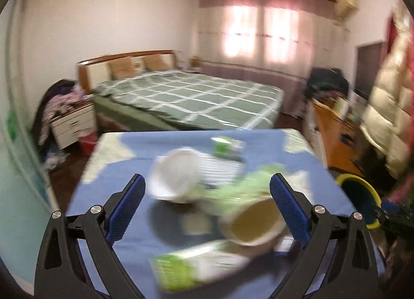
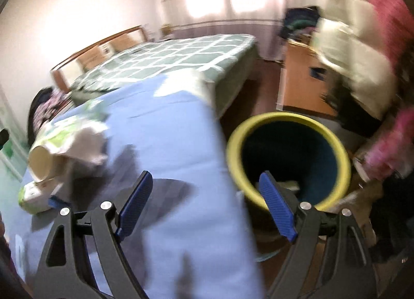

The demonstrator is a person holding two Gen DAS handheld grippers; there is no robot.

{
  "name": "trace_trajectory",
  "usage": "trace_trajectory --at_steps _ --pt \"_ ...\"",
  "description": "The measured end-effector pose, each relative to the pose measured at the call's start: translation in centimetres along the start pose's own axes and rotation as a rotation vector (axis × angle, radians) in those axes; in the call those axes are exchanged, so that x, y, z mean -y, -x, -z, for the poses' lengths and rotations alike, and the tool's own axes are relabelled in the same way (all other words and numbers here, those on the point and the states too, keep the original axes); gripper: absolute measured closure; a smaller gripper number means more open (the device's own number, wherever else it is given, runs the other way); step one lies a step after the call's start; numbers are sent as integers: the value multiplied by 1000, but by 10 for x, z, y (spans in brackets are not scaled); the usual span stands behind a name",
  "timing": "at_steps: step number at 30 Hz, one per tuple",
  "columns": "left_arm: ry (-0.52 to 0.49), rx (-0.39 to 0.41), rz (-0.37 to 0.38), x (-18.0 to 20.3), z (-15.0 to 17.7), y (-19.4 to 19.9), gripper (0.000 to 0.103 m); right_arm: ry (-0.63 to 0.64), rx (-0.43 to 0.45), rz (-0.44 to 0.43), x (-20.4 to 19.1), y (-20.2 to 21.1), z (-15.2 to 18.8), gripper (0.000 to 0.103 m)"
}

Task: Collect trash
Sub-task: 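Grasp the white paper cup with the right gripper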

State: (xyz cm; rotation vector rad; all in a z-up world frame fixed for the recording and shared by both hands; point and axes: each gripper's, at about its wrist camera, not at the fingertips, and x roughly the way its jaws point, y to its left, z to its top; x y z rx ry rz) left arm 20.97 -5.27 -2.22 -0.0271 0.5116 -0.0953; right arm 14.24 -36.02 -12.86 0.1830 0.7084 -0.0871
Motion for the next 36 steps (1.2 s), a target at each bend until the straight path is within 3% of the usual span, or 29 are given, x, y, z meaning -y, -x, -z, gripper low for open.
trace_trajectory --at_steps 7,16,19,21,24,36 --pt "79 73 -192 -77 13 -20 7 111 4 -98 -76 -14 -22 23" --pt "173 50 -195 -114 32 -37 7 194 -16 -154 -141 -40 -43 31" --pt "191 55 -190 -118 36 -33 7 210 -47 -149 -153 -51 -39 46" --pt "198 52 -182 -117 37 -34 7 213 -74 -148 -154 -58 -37 72" --pt "200 48 -167 -115 38 -35 7 205 -85 -163 -155 -58 -34 93" --pt "199 50 -150 -106 40 -28 6 152 60 -235 -148 3 -56 100"
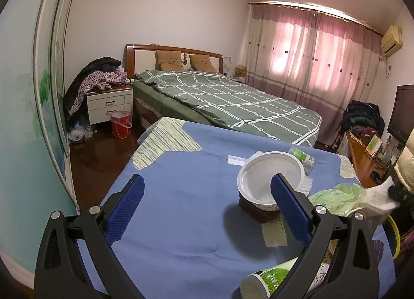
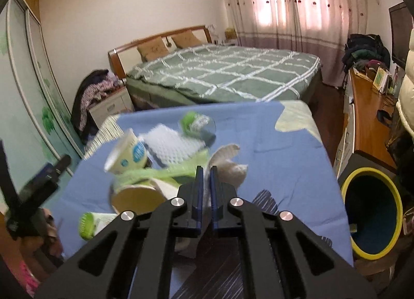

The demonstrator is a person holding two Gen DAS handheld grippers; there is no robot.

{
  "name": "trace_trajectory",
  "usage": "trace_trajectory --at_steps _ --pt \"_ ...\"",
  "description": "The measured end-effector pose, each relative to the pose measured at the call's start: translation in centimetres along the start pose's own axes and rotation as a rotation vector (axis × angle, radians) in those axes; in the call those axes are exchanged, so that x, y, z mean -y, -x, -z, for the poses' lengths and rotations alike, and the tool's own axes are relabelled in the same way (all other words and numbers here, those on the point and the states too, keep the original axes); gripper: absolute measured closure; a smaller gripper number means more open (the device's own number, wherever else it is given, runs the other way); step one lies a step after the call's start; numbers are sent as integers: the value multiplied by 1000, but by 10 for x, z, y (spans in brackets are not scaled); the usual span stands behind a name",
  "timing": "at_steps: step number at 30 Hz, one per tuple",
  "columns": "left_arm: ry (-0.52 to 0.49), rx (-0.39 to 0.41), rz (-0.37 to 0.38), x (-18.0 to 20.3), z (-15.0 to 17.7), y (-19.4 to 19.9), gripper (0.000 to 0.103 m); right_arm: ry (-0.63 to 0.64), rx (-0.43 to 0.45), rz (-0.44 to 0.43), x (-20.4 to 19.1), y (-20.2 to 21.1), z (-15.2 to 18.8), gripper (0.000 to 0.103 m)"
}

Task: Collect trash
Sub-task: 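Grasp the white paper cup with the right gripper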

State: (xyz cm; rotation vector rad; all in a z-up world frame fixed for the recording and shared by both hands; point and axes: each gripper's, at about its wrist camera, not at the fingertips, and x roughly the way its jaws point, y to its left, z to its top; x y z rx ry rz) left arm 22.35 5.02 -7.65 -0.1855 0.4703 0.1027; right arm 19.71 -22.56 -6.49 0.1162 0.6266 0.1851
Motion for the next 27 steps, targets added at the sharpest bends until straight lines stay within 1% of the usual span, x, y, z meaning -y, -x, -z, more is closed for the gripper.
trace_trajectory --at_steps 4,7,10,11,12,14,16,17,20,23,24,26,27 --pt "0 -1 1 0 0 1 6 -19 52 -44 1 24 -12 102" --pt "-1 -3 3 1 1 1 6 -7 88 -22 0 38 -19 103" --pt "1 -2 5 0 1 1 6 -5 74 -3 2 33 -17 102" --pt "3 0 6 0 1 2 6 14 42 8 2 25 -12 99" --pt "5 2 6 0 1 2 6 26 14 6 3 19 -6 92" --pt "10 5 6 -1 1 3 6 38 -43 9 5 6 12 83" --pt "17 5 8 -2 1 4 6 75 -72 17 2 1 28 83" --pt "21 4 10 -2 1 4 6 87 -78 23 0 -1 34 82" --pt "21 5 11 -2 1 4 6 124 -99 26 -6 -7 47 66" --pt "15 2 10 -1 1 4 6 171 -88 51 -15 -12 52 61" --pt "13 2 9 -1 1 4 6 189 -82 57 -18 -14 53 57" --pt "13 1 8 -1 1 4 6 243 -79 86 -26 -22 54 52" --pt "14 0 8 -1 1 4 6 262 -80 105 -29 -25 55 52"
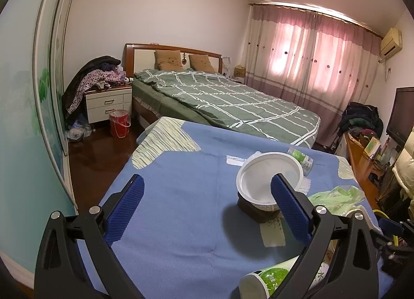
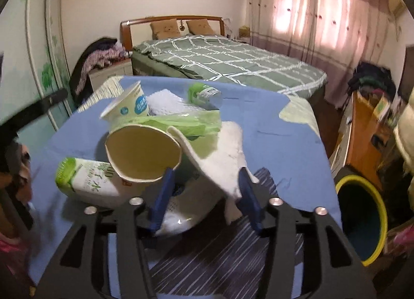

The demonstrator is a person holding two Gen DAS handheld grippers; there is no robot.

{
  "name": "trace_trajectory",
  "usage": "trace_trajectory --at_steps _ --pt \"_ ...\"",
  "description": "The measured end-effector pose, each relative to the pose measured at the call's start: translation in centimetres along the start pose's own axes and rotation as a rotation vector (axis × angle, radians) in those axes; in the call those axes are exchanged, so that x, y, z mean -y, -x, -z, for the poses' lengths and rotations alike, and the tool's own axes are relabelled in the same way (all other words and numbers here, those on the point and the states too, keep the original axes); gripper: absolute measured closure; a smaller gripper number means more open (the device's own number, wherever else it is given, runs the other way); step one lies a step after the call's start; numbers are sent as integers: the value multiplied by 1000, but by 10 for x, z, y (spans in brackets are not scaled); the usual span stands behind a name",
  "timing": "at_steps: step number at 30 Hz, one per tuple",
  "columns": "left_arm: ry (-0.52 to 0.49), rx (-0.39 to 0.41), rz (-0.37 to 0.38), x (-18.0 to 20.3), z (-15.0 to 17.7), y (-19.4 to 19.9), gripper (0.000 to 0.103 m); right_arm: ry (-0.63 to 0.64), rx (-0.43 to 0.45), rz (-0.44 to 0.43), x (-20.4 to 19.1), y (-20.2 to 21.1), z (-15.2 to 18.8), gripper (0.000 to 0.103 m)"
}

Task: Collect trash
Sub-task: 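Grasp the white paper cup with the right gripper, then carry the paper cup to the yellow bin and release it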

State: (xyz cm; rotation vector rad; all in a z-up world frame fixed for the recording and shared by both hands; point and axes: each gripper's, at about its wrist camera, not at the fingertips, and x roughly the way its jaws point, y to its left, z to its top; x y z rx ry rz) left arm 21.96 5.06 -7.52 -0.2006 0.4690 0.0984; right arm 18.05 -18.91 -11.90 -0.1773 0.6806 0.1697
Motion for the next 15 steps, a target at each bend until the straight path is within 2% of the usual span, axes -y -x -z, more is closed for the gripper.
trace_trajectory --at_steps 2,4,5,15 --pt "1 -3 0 0 0 -1 6 31 -1 48 -4 -7 0 53" --pt "0 -6 1 1 0 -1 6 27 -24 54 -1 -14 -2 92" --pt "-1 -7 1 1 0 -1 6 4 -26 31 4 -13 -5 100" --pt "-6 -15 5 3 0 -4 6 -160 123 -17 53 34 -44 100"
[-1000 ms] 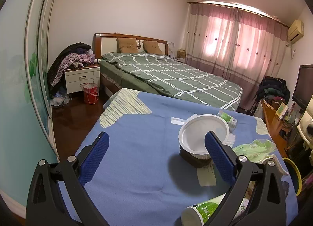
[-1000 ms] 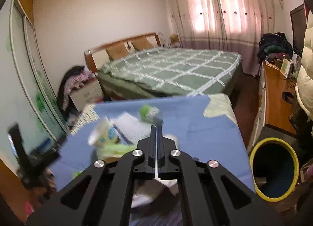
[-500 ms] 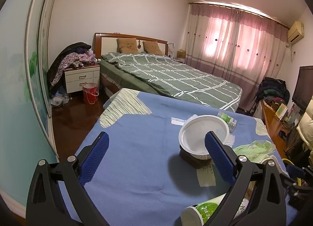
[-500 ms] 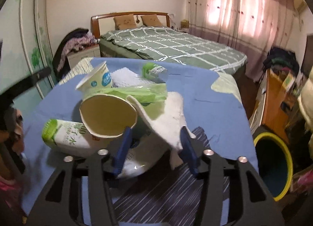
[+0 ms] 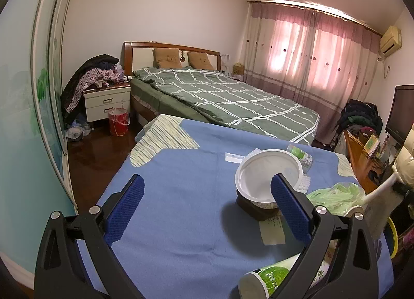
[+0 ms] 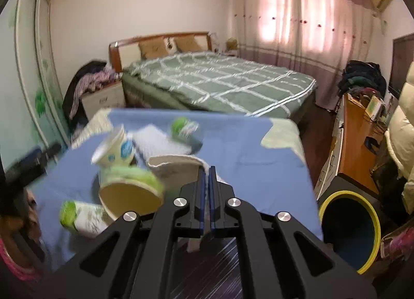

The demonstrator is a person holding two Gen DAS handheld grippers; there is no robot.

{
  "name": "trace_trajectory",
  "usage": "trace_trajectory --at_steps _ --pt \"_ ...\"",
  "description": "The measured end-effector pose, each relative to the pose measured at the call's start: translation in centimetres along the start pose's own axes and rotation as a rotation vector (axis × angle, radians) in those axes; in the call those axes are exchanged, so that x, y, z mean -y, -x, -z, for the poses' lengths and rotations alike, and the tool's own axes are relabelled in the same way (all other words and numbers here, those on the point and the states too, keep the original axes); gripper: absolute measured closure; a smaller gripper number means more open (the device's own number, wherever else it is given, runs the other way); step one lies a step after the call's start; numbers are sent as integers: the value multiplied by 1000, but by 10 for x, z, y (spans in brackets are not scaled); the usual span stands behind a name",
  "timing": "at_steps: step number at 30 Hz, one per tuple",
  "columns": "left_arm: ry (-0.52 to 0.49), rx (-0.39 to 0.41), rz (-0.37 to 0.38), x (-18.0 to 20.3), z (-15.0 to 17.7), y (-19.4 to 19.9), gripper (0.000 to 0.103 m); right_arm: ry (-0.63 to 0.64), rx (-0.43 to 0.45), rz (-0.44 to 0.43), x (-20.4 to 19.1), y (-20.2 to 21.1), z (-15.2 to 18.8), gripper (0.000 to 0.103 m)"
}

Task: Collect trash
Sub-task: 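Carry the paper cup to the yellow bin and release it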

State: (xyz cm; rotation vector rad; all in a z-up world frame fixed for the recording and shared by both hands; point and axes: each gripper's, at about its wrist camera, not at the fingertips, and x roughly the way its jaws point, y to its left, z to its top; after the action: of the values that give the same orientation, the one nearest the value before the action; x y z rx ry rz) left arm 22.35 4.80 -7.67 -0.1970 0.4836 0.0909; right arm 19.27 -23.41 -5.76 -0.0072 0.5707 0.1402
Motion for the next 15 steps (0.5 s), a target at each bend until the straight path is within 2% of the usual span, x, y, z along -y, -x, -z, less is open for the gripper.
trace_trajectory --at_steps 7,10,12,13,15 --pt "-11 -9 0 4 1 -3 6 -89 91 -97 17 33 -21 100" --pt "-11 -10 -1 4 1 -4 6 -50 90 -102 10 39 -29 100" --pt "-12 -16 1 4 1 -5 6 -101 141 -115 17 49 -34 100" --pt "-11 -17 2 4 1 -5 6 -92 139 -100 16 50 -37 100" --pt "-12 -18 2 4 2 -5 6 -46 69 -107 7 40 -37 100"
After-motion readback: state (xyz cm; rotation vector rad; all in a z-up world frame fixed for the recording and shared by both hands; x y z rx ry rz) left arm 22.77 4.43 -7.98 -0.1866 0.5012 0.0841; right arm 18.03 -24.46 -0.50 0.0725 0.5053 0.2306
